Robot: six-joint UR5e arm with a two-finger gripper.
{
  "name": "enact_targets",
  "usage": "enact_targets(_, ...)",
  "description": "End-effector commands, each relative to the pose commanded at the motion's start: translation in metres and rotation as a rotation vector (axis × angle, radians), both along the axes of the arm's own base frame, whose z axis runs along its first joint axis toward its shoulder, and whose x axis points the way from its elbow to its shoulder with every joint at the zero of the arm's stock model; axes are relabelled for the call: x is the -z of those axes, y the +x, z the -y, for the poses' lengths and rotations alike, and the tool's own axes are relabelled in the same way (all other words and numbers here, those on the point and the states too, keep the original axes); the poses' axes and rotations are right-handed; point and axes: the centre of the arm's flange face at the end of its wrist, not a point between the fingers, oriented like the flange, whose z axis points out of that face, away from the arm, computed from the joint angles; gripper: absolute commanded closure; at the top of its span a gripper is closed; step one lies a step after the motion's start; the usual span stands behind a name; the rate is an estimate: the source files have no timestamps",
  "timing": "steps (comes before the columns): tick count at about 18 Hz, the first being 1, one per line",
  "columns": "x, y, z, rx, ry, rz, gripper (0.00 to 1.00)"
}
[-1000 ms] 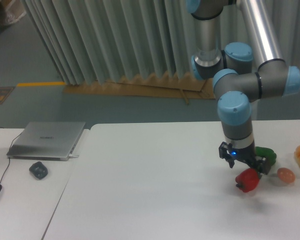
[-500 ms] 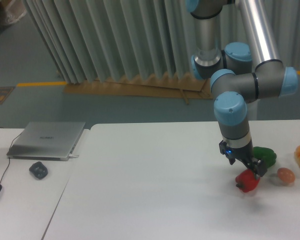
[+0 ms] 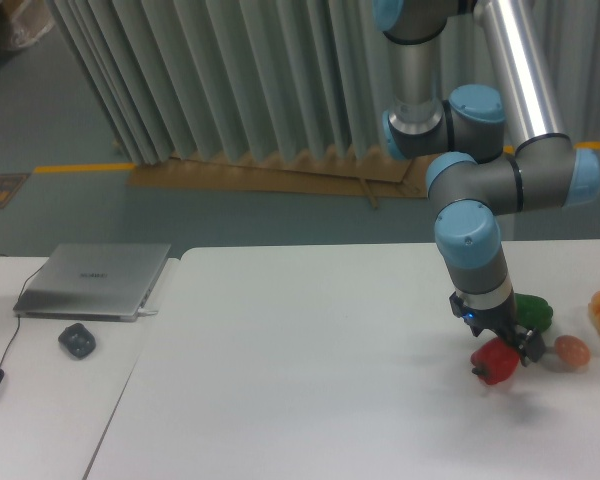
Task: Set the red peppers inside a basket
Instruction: 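Close the gripper around the red bell pepper, then lift the red pepper and carry it away from the table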
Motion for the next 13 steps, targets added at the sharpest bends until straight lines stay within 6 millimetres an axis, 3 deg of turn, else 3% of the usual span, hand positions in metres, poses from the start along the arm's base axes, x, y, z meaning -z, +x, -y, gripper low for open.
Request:
enact_targets(2, 0.0162, -0.0006, -0.005, -0.011, -0.02, -0.009, 0.0)
enact_targets(5, 0.0179, 0.0033, -0.0075, -0.003, -0.031, -0.016, 0.0)
enact_targets(6, 0.0172, 0.0036, -0.0074, 0.0, -0.03, -0.015, 0.08)
enact_targets(7, 0.0145, 0.004, -0.0069, 0.002, -0.028, -0.016, 0.36)
enact_targets(8, 0.0132, 0.0032, -0.0061, 0.005, -0.03, -0.015, 0.51)
enact_targets(10, 0.011, 0.0028, -0.0054, 0.005, -0.03, -0.014, 0.53)
enact_targets(13, 0.0103, 0.0024, -0.0056, -0.003, -0.029, -0.018, 0.68)
